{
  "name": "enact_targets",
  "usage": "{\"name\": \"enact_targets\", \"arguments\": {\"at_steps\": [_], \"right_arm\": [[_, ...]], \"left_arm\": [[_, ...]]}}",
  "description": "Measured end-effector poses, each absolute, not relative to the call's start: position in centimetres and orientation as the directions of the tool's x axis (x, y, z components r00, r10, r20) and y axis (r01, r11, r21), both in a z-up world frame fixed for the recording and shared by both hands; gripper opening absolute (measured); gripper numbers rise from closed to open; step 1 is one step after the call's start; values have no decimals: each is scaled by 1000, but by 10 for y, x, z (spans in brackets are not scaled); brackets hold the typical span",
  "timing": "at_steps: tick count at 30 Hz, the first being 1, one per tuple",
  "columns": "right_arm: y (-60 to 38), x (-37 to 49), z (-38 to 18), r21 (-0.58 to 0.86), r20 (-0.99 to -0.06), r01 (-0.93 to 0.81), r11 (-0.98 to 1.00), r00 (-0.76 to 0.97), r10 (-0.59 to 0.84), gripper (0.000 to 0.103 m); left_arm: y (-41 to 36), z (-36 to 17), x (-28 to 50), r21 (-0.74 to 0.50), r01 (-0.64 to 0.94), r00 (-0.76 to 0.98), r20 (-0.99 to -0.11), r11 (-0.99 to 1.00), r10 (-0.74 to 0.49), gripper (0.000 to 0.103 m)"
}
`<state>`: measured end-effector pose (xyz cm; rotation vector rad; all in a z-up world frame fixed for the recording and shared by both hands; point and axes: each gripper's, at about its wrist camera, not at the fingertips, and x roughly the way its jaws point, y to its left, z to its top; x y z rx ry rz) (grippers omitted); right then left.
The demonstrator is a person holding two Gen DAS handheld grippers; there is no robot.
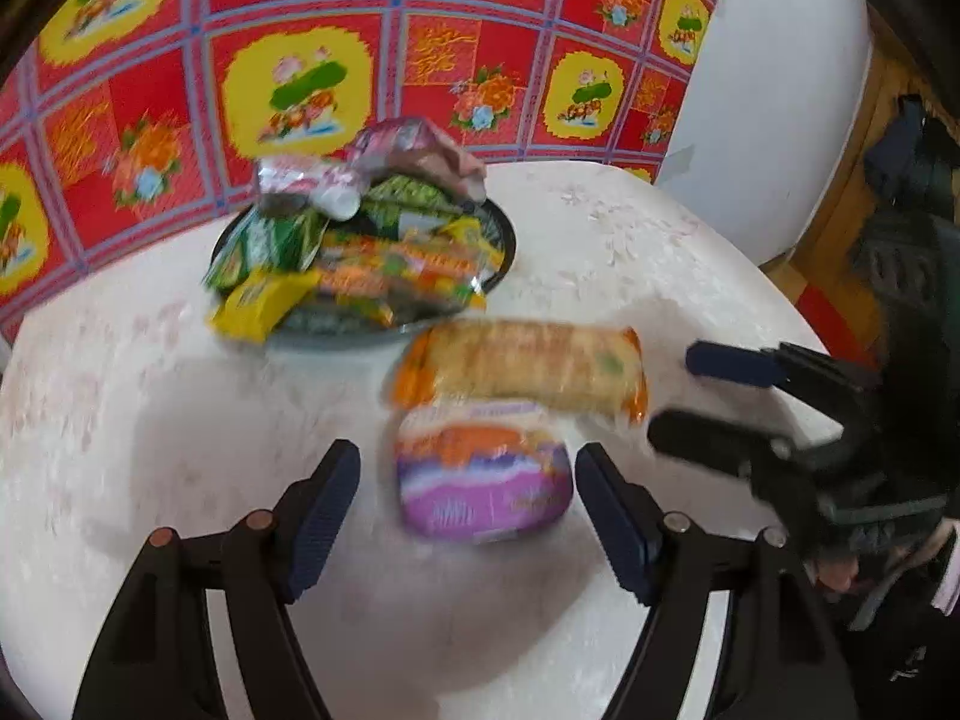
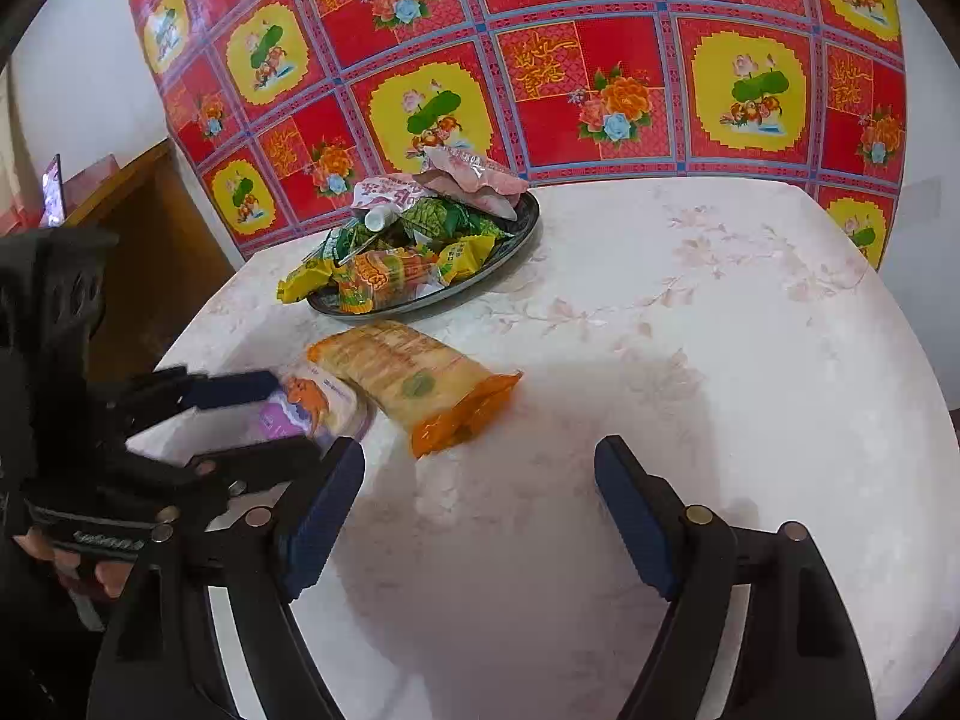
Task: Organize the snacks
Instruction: 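Withdraw both tools from the plate toward the orange bread roll and purple tin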
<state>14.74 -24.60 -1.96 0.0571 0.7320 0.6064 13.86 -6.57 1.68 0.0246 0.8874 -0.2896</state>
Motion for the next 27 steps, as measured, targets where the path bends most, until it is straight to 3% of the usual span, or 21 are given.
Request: {"name": "enact_targets", "arguments": {"at_steps": [3, 6, 11, 14, 22, 24, 27], "right_arm": [[-244, 147, -20, 249, -613, -495, 832, 585, 531, 81], [-244, 148, -20, 248, -613, -495, 833, 586, 530, 81], [-245, 149, -21, 251, -610, -499, 830, 584, 536, 81], [-235, 151, -21, 195, -636, -546, 815, 562, 529, 88], [-185, 152, -21, -218, -686, -593, 775, 658, 311, 83], [-193, 159, -19, -253, -690, -545, 799, 681, 246, 82], [-217, 178, -18, -266, -672, -341, 902, 736, 81, 82]], "left_arm": [[-74, 12, 144, -84, 277, 580, -779, 957, -236, 77], [-79, 12, 138, -43, 277, 588, -782, 960, -205, 66], [-69, 12, 121, 33, 240, 640, -757, 970, -132, 66], [-55, 13, 116, 91, 179, 663, -747, 980, -52, 66], [-18, 13, 122, -137, 156, 637, -743, 978, -205, 67], [-18, 14, 124, -161, 155, 638, -737, 975, -223, 67], [-19, 14, 123, -163, 155, 638, -737, 974, -224, 67]]}}
